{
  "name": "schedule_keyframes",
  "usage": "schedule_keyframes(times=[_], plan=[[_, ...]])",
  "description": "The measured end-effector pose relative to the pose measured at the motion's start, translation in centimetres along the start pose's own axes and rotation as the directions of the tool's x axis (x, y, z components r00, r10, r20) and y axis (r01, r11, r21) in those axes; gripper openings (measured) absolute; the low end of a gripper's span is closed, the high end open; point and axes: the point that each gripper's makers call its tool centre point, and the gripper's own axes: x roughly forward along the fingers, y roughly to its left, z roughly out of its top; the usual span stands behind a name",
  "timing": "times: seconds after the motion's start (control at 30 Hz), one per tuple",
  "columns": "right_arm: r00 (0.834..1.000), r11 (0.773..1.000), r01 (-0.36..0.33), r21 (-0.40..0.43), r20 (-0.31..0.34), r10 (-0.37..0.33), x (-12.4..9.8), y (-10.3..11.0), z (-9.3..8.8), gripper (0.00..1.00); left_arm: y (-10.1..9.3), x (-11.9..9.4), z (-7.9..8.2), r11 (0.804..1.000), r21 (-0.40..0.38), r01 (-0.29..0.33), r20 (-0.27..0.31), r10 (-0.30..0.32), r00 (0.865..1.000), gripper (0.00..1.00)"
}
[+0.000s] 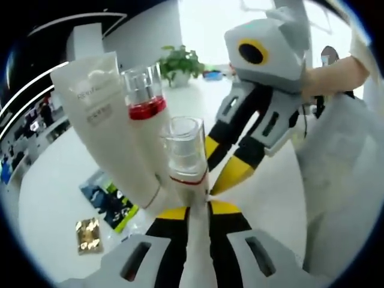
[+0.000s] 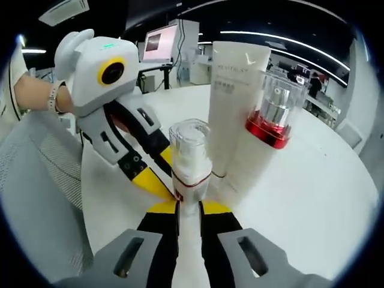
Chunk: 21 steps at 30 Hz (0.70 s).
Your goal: Arrange the skincare products in the storage area until every visible bottle or jar stands upright without overlapping.
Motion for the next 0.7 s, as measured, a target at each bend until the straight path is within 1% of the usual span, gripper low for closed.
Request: schedule_keyframes(times=[0.23,0.43,0.47,0.7], plan=[[1.0,1.0,0.008,0.01,-0.005,-0.007,0.1,-0.5,-0.5,0.12,0.1,0.6,0.1,1.0,-0.014,-0.006,0.001,0.006,1.0,0.11],[1.0,1.0,0.025,-0.001,-0.016,-0.025,0.3,-1.0,-0.7,0.12,0.0,1.1,0.2,1.0,-0.022,-0.011,-0.008,0.011,1.0,0.11],[1.0,1.0,0.026,0.001,-0.016,-0.026,0.3,-1.0,-0.7,0.12,0.3,1.2,0.1,0.999,-0.033,-0.016,-0.012,0.015,1.0,0.1],[0.999,0.999,0.033,0.006,-0.026,-0.033,0.4,-1.4,-1.0,0.11,0.5,1.5,0.2,0.999,-0.042,-0.017,-0.011,0.016,1.0,0.1]])
